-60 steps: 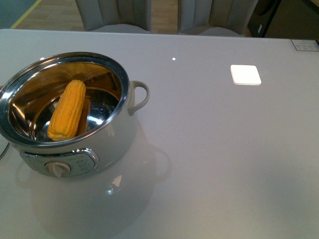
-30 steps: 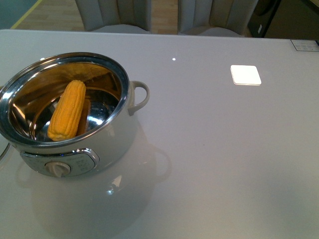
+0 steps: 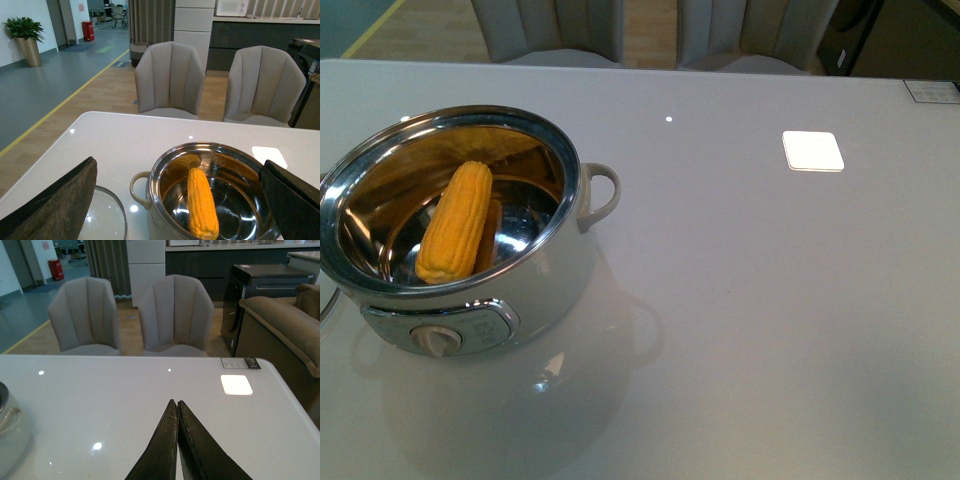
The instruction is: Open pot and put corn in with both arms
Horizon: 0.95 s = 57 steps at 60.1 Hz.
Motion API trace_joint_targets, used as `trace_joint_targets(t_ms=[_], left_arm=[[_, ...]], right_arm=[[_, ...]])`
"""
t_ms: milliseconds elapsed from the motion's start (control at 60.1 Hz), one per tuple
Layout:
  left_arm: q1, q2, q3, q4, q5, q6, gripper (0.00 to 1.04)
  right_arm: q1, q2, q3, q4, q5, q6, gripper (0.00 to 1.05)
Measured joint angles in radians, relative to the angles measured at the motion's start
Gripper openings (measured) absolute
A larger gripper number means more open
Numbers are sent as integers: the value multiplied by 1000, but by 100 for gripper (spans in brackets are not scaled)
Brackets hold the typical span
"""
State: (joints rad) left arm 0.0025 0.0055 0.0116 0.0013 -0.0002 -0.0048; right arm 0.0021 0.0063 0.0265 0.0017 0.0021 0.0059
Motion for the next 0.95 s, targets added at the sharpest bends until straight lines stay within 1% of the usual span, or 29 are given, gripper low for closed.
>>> trace_joint_targets(t_ms=[33,67,200,216,266,382,399,416,549,582,648,948], left_arm=[[0,0,0,0,0,0,98],[0,0,0,0,0,0,98],[0,0,0,0,0,0,98],[0,0,0,0,0,0,98],[0,0,0,0,0,0,98],[0,0,0,0,0,0,98],[0,0,0,0,0,0,98],[0,0,0,0,0,0,98],[0,0,0,0,0,0,98],[0,0,0,0,0,0,98],[0,0,0,0,0,0,98],[0,0,0,0,0,0,98]], right_arm=[[0,0,0,0,0,-1,3],[0,0,0,0,0,-1,8],[0,0,0,0,0,-1,32],[0,0,0,0,0,-2,34],[0,0,0,0,0,-1,45],[0,0,0,0,0,-2,64],[0,0,0,0,0,-2,69],[0,0,0,0,0,-2,71],[0,0,0,0,0,-2,95],[0,0,0,0,0,-1,97],[0,0,0,0,0,-1,96],[0,0,0,0,0,-2,96]])
